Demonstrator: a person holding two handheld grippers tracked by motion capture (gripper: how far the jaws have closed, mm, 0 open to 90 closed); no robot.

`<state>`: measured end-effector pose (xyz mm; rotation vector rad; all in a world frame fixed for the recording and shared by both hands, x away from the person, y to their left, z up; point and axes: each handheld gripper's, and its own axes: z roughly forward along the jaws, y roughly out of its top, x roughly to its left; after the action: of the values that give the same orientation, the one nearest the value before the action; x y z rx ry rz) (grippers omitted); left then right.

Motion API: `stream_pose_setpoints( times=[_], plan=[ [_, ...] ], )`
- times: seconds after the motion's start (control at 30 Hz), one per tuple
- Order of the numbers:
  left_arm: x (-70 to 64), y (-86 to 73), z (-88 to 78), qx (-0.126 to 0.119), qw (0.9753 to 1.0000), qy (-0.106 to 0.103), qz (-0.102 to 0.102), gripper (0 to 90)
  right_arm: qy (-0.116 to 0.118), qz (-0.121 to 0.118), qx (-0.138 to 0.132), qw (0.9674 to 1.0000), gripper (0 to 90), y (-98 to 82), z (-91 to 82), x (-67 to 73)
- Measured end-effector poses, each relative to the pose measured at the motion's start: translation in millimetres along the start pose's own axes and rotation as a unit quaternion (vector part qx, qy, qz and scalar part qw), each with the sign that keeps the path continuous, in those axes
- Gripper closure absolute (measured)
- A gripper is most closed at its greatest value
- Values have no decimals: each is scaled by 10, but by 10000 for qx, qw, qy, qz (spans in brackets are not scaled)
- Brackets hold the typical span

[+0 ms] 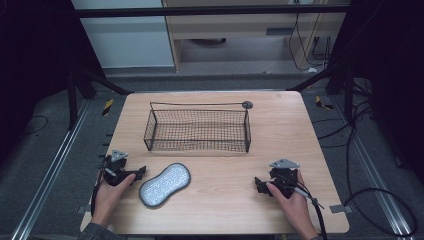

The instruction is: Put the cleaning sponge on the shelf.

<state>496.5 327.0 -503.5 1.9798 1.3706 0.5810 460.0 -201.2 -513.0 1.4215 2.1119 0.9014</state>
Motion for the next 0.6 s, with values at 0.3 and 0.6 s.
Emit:
stream_pose_setpoints(
  times=[0.3,0.6],
  plan=[
    [-134,97,-198,-291,9989,-81,348,24,5,15,2,10000,3,12,12,2],
    [-375,132,-337,-258,9963,-317,754,31,37,-77,-10,10000,4,4,8,-15]
  ],
)
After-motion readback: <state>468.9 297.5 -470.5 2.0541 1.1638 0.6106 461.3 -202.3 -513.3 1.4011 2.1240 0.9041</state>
